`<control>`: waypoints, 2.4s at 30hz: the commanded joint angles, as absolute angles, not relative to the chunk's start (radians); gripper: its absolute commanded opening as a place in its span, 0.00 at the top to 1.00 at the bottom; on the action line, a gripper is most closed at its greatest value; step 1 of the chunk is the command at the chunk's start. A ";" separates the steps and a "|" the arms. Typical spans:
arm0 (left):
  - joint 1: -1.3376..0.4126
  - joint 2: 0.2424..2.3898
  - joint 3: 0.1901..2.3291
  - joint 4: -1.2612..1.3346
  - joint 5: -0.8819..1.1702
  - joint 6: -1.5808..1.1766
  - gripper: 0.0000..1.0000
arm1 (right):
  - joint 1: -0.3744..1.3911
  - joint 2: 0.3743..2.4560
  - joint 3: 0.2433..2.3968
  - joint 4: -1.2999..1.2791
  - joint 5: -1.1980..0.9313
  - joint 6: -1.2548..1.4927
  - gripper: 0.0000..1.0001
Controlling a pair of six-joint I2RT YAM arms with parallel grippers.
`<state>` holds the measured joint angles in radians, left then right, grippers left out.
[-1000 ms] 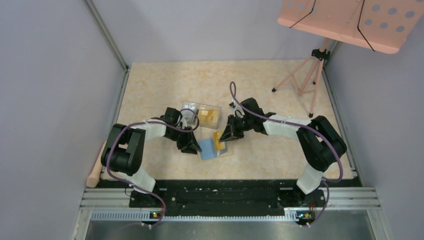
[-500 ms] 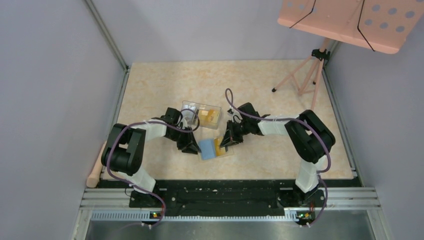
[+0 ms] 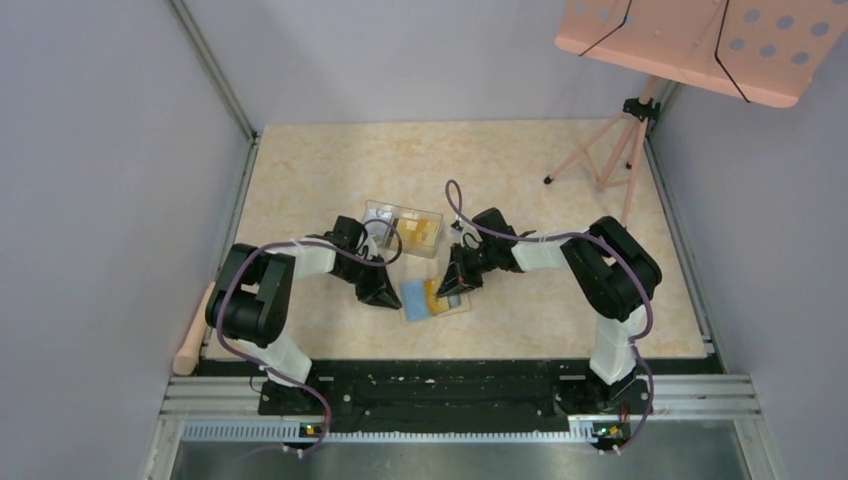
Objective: Put the credit cards into the card holder
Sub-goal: Insert the credit card into the card holder.
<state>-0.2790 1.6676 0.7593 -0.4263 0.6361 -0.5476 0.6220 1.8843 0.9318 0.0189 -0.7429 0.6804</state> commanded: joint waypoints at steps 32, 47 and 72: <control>-0.316 1.767 0.744 -0.422 0.481 -0.454 0.91 | 0.644 1.832 0.956 -0.099 -0.588 0.680 1.00; -0.316 1.788 0.768 -0.420 0.483 -0.459 0.92 | 0.604 1.832 0.903 -0.010 -0.637 0.756 1.00; -0.317 1.811 0.786 -0.416 0.481 -0.466 0.92 | 0.569 1.827 0.802 0.188 -0.805 0.927 1.00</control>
<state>-0.2966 1.7329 0.8089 -0.4644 0.6765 -0.5060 0.5793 1.8454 0.8162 0.1364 -0.7631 0.8879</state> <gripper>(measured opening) 0.080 0.005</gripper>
